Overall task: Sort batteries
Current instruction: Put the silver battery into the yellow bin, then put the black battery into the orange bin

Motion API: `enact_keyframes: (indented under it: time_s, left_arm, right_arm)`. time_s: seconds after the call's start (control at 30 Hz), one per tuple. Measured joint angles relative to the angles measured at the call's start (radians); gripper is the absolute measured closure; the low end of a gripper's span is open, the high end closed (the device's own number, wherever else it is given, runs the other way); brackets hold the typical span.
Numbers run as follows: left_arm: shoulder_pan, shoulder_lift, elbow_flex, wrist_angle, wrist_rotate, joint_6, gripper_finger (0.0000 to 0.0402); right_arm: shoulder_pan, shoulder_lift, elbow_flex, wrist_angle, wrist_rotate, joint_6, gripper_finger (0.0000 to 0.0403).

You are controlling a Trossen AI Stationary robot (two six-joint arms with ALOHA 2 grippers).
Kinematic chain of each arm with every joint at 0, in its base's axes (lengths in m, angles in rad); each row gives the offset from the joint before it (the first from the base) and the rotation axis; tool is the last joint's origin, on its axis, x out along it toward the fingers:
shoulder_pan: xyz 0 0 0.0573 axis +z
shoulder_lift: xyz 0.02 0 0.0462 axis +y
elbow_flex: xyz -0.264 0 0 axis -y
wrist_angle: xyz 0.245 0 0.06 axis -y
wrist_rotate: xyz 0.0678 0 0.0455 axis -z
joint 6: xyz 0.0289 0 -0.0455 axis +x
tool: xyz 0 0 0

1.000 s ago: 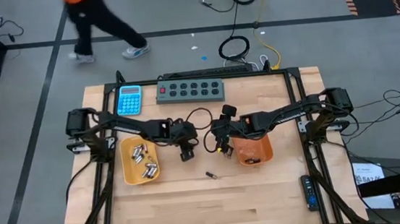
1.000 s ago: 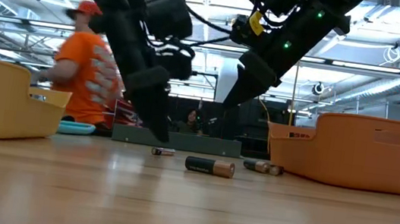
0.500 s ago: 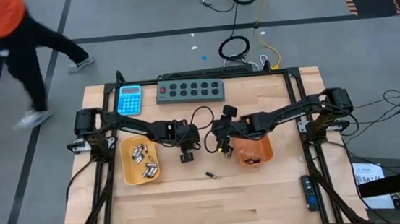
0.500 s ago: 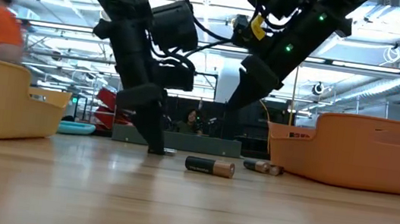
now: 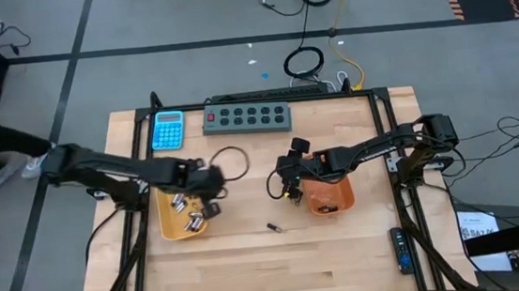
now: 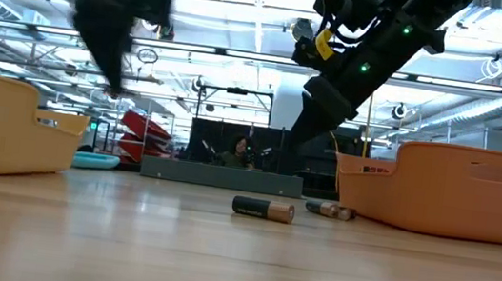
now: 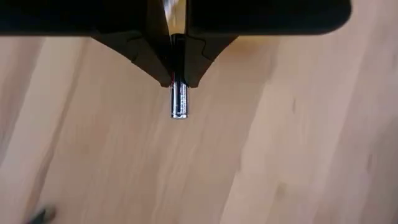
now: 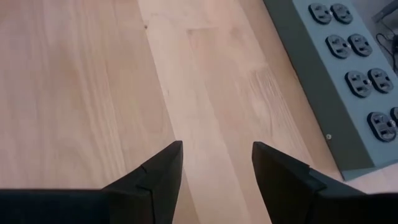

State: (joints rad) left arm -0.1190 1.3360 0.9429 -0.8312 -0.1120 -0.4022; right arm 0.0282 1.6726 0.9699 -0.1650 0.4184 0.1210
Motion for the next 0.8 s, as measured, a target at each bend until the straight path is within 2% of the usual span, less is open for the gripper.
enact_keyframes:
  time_s: [0.13, 0.27, 0.37, 0.47, 0.6, 0.67, 0.8]
  left_arm:
    - [-0.071, -0.075, -0.055, -0.146, -0.015, -0.171, 0.0369]
    - [-0.133, -0.11, -0.132, -0.183, -0.026, -0.328, 0.0311]
    - [-0.157, -0.112, -0.168, -0.177, -0.05, -0.373, 0.0263]
    - [-0.159, -0.109, -0.16, -0.173, -0.102, -0.375, 0.0224]
    - [-0.158, -0.111, -0.096, -0.124, -0.223, -0.299, 0.0201]
    - [-0.158, -0.111, -0.082, -0.037, -0.296, -0.233, 0.0199]
    - [-0.157, -0.091, -0.093, 0.212, -0.424, -0.068, 0.0197]
  right_arm:
    - [0.0, 0.0, 0.0, 0.005, -0.005, -0.005, 0.0218]
    - [0.002, 0.0, 0.0, 0.005, -0.006, -0.005, 0.0218]
    - [0.007, 0.0, 0.0, 0.006, -0.006, -0.008, 0.0218]
    - [0.008, 0.0, 0.0, 0.025, -0.024, -0.009, 0.0218]
    - [0.021, 0.0, 0.009, 0.095, -0.186, -0.003, 0.0218]
    - [0.05, 0.0, 0.03, 0.098, -0.24, 0.015, 0.0218]
    - [0.127, 0.0, 0.082, -0.002, -0.242, 0.057, 0.0218]
